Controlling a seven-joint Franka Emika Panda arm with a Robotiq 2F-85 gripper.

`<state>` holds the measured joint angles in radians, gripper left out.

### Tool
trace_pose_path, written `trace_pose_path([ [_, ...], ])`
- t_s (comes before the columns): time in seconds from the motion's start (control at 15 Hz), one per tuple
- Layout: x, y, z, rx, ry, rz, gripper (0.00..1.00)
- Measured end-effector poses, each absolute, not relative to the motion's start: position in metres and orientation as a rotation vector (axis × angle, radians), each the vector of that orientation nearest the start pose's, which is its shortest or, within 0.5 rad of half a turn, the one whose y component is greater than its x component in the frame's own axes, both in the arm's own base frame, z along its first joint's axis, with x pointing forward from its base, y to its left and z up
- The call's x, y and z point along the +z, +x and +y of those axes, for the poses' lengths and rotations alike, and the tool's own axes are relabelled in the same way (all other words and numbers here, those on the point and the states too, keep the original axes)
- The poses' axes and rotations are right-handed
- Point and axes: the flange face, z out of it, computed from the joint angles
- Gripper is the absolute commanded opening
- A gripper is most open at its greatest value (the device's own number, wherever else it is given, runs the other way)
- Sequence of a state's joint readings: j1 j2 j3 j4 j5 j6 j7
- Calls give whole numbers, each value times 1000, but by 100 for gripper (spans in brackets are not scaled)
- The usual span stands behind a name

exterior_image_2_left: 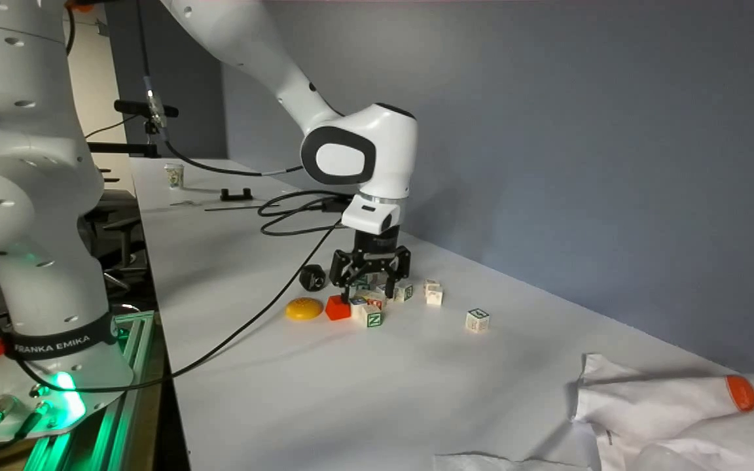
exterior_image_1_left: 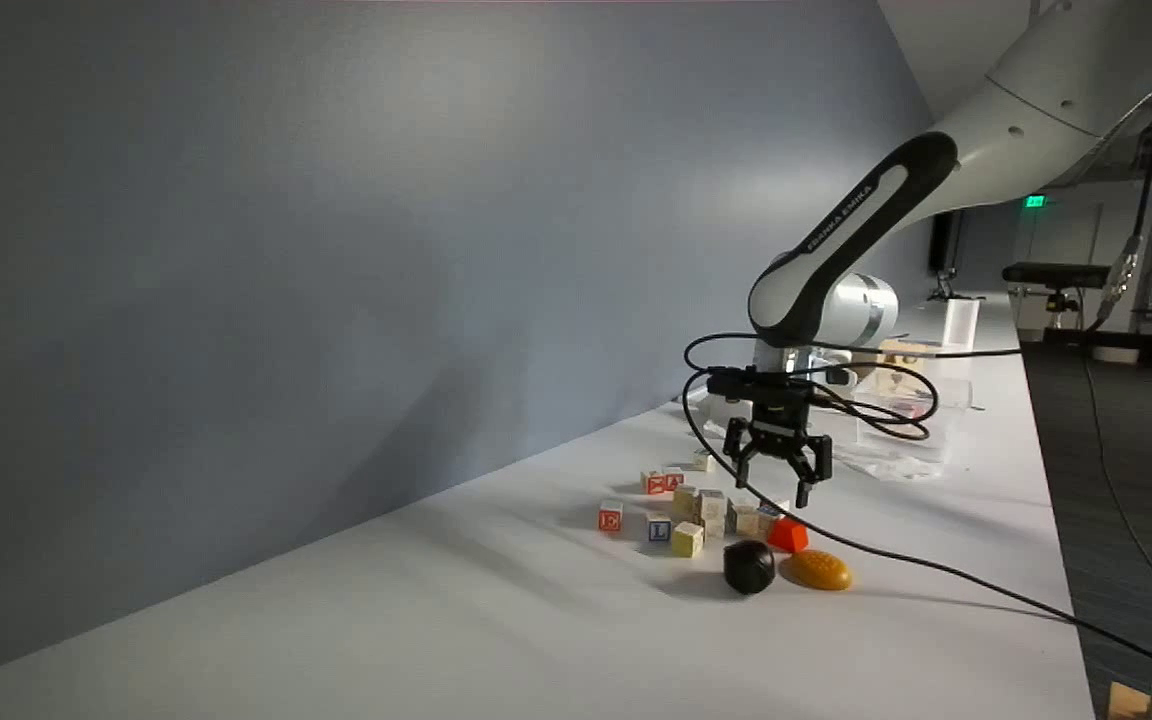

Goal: Place one block on top of the stacked blocks.

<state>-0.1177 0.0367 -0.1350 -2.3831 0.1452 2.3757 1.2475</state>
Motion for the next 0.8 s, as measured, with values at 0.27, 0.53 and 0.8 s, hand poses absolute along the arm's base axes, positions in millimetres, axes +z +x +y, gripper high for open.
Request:
trace_pose_path([
  [0.27,300,476,-125,65,-2177,2256,100],
  [0.53,294,475,-129,-18,-2200,2268,100],
  [0.8,290,477,-132,-100,-2202,2263,84],
])
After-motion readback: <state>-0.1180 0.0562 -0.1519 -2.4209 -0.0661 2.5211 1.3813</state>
